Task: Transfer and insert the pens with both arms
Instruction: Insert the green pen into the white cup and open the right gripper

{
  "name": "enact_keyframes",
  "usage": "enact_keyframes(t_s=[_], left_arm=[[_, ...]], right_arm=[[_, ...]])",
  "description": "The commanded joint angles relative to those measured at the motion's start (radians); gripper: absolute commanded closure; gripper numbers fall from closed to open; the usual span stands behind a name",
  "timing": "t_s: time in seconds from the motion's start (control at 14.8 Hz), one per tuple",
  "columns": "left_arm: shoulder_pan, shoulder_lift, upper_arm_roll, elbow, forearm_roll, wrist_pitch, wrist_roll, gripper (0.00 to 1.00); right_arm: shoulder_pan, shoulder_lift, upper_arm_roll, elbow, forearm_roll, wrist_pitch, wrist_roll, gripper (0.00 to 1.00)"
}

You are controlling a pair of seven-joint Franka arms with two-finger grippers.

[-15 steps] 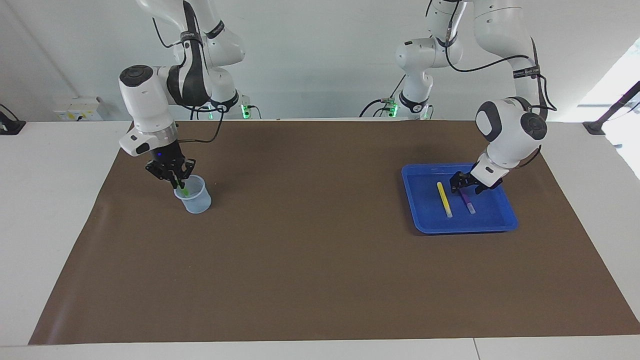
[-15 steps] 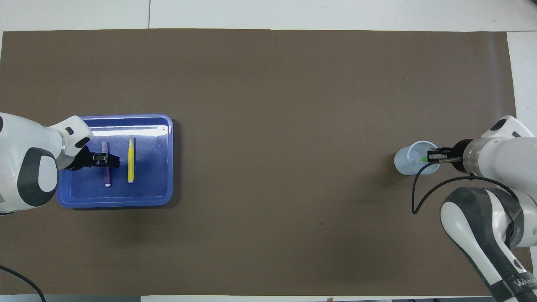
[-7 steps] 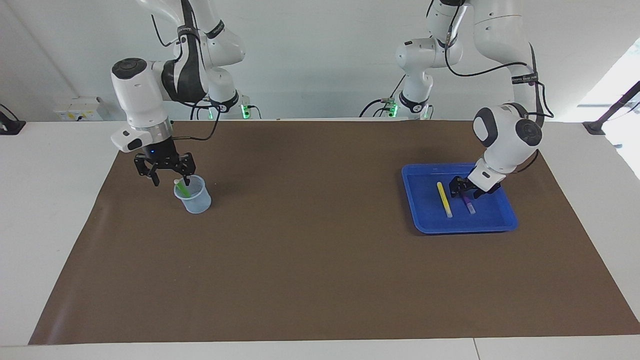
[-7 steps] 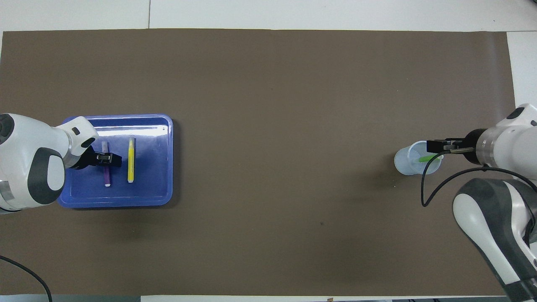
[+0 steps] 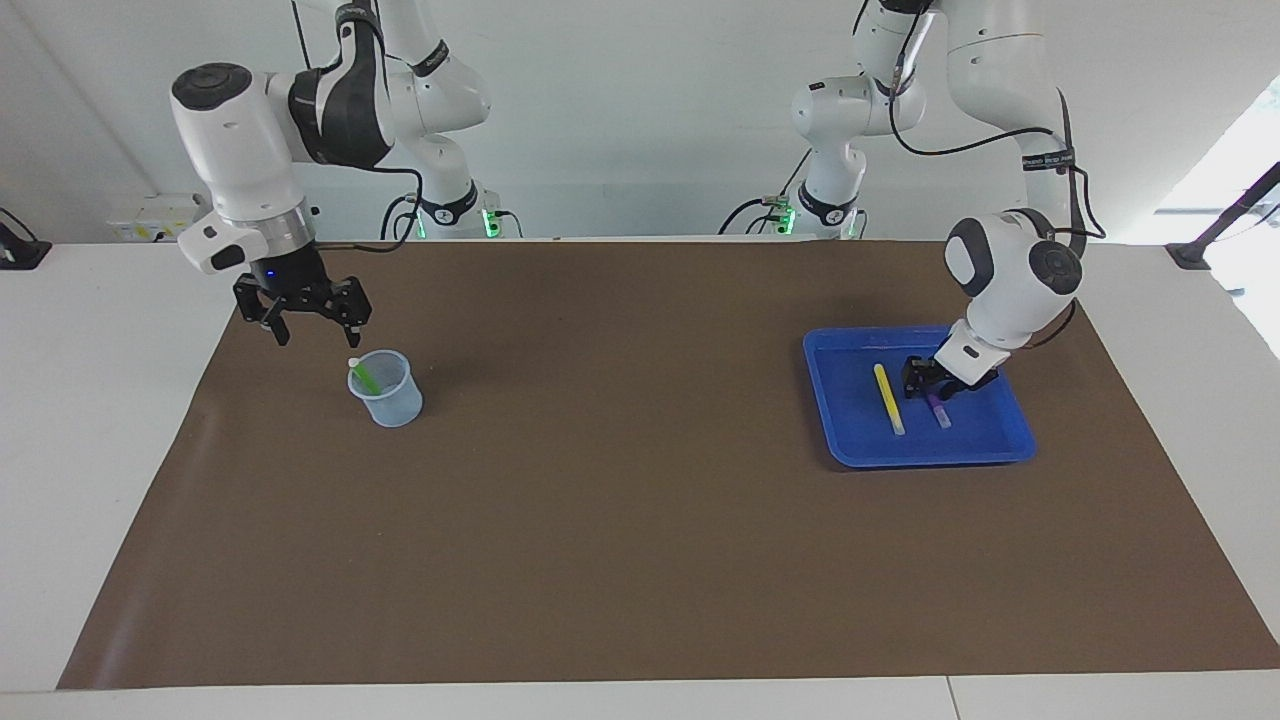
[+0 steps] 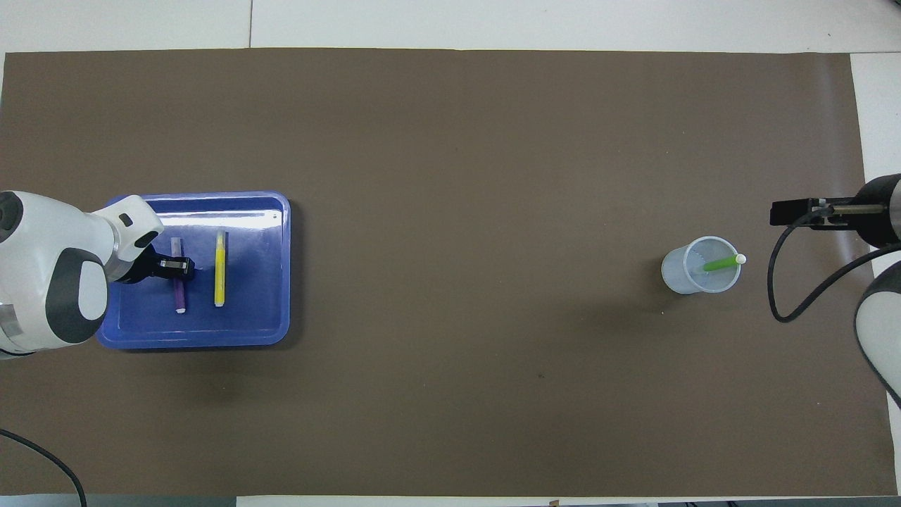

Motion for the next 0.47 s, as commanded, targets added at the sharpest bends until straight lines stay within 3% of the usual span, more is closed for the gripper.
enact_keyframes(t_s=[0.0, 0.4], left_arm=[[-0.003, 0.002, 0.001, -0.015, 0.012, 0.024, 0.004, 0.97], [0.010, 0.004, 0.001, -0.006, 0.012, 0.024, 0.002, 1.00]], right_arm=[[-0.052, 0.117, 0.050, 0.219, 0.048, -0.142, 0.010, 0.00], [-0.178, 0.217, 0.165, 0.435, 0.045, -0.303, 0.013, 0.00]])
